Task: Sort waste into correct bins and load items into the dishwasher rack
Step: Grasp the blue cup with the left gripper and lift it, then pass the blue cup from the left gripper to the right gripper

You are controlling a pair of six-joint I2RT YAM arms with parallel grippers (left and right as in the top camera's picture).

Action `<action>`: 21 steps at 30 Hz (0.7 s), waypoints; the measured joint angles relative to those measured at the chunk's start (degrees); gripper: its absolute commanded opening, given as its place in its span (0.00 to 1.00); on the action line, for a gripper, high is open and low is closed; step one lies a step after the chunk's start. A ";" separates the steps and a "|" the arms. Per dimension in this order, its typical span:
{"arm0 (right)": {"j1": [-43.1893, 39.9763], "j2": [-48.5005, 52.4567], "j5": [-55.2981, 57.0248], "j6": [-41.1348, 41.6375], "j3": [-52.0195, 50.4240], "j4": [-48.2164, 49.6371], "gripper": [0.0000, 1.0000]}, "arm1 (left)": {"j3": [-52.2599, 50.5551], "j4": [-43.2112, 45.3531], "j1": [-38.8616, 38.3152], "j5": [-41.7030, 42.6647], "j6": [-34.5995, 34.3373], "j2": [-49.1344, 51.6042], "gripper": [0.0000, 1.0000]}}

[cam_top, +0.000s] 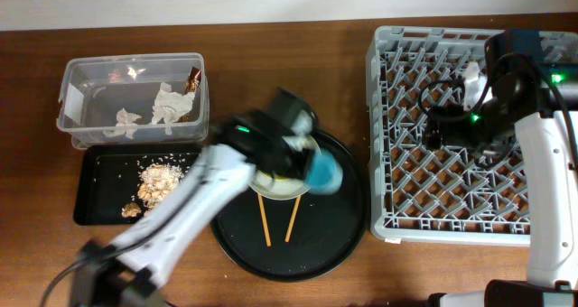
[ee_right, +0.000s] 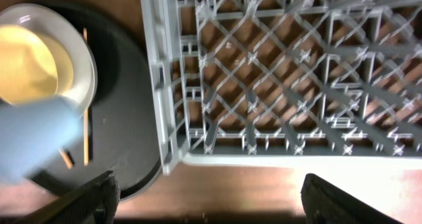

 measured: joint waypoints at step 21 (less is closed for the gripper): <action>4.11 2.01 -65.72 -37.88 -0.07 6.27 0.95 | 2.01 31.08 17.33 60.83 -9.44 -2.54 0.00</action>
